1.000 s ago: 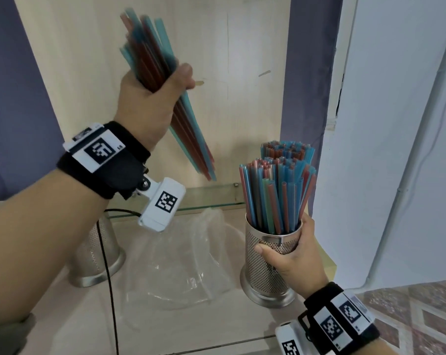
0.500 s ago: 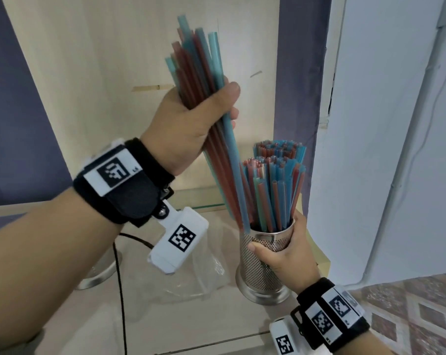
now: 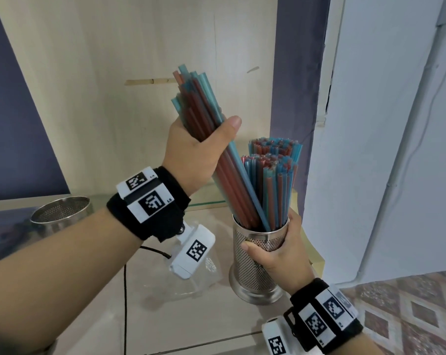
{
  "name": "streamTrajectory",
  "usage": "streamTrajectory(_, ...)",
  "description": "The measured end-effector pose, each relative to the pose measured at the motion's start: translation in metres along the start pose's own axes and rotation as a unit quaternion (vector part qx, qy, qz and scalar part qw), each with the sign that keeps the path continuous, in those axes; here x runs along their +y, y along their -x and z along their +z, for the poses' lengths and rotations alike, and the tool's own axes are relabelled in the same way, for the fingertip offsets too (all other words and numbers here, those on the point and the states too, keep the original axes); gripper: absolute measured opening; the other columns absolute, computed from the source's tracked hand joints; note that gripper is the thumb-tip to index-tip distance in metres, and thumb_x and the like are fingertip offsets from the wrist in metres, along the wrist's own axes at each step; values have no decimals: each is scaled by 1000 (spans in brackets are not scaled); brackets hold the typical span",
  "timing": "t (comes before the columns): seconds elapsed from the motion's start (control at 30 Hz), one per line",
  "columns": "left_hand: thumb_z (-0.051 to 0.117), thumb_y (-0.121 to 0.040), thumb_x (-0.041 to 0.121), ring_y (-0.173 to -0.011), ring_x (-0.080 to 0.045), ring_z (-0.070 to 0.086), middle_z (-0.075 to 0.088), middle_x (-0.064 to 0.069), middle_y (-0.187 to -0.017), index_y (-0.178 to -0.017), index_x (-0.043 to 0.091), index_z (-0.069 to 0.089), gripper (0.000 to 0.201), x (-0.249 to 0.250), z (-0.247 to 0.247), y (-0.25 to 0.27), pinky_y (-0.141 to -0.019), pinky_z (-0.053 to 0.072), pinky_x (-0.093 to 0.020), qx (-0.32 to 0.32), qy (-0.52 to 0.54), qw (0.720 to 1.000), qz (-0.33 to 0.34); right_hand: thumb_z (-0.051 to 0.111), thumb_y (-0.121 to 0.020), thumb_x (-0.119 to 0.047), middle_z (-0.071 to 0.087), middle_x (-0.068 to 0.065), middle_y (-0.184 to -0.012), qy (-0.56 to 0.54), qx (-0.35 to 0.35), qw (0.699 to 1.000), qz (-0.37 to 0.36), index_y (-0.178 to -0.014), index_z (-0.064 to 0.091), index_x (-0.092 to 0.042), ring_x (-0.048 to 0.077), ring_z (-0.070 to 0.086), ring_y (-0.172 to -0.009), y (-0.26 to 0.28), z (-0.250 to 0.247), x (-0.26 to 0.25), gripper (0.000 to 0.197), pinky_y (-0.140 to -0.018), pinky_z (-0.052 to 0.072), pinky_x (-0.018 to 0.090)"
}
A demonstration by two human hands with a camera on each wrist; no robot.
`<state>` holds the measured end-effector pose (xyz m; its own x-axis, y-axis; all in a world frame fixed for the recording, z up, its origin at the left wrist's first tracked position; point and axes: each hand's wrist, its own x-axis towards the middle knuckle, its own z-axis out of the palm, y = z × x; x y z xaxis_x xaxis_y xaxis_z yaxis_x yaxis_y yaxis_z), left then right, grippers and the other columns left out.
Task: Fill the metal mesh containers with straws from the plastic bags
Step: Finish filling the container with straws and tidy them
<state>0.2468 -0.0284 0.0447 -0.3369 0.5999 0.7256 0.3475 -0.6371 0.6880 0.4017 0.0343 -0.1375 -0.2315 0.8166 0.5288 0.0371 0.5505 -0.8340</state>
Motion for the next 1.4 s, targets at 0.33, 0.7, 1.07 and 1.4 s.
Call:
streamTrajectory(0.33,70,-88,21,-66,-15,63,64,0,-69,-85,5,59,19,-17,2,-9,-70,56,-32,69,34,997,-3,89,-51,-51,58,-25,-120,3,6,1000,-2,-135,35,-29,2,57,-118,0,0,2,102,-100,50,34)
streamTrajectory(0.7,73,-77,30,-72,-13,67,66,1,-73,-77,11,67,20,-27,4,-19,-70,55,-24,-113,-85,990,16,90,-50,-52,59,-21,-122,-2,0,1000,5,-136,32,-31,0,57,-118,1,1,1,106,-100,50,31)
streamTrajectory(1.07,76,-83,22,-76,-11,70,71,1,-78,-78,13,69,12,-36,16,-2,-74,57,-26,-69,-100,992,34,89,-50,-54,58,-16,-126,4,8,1000,11,-135,29,-38,2,55,-120,2,3,-1,105,-103,49,36)
streamTrajectory(1.4,75,-84,21,-73,-6,68,68,10,-72,-78,16,68,10,-51,22,15,-68,53,-18,-62,-79,995,-5,90,-51,-55,55,-19,-127,13,11,1000,7,-137,29,-37,1,53,-122,4,3,-1,107,-104,48,39)
